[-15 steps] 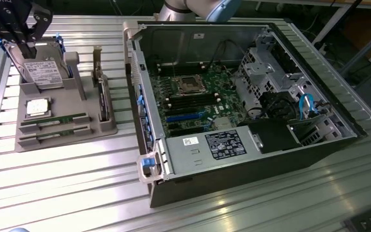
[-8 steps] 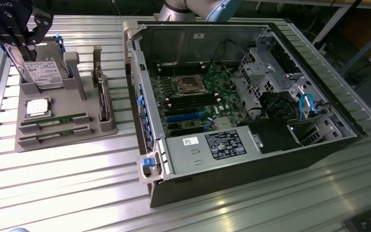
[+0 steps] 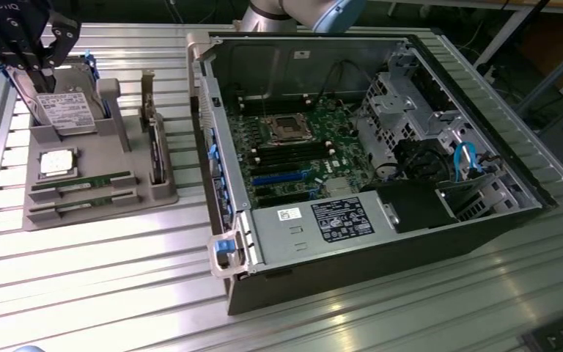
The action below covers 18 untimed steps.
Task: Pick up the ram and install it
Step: 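Reach for the ram, then pick up the ram and move it above insertion slot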
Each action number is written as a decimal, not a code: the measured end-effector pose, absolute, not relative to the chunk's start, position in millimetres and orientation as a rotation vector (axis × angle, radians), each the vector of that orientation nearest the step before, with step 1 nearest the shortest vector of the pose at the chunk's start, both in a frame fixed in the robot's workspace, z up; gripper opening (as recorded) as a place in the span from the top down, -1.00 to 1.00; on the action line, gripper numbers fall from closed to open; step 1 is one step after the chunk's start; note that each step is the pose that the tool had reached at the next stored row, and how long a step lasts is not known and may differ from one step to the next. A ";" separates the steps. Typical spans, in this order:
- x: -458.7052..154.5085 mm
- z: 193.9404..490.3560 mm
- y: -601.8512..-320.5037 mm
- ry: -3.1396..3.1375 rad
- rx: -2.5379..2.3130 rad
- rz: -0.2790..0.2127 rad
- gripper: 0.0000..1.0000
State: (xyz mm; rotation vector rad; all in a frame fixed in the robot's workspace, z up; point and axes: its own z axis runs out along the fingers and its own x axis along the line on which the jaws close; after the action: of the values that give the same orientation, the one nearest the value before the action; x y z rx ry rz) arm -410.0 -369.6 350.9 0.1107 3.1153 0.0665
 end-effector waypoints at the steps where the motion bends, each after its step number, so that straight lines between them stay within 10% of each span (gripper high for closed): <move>1: -410.0 350.9 -369.6 3.115 0.111 0.066 0.79; 6: -410.2 350.9 -369.6 3.115 0.111 0.066 0.77; 11: -410.3 350.9 -369.5 3.115 0.111 0.066 0.28; 18: -410.3 331.6 -369.6 3.115 0.111 0.066 0.28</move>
State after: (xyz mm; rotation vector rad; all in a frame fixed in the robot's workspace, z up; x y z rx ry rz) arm -410.3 -369.6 331.6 0.1107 3.1153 0.0665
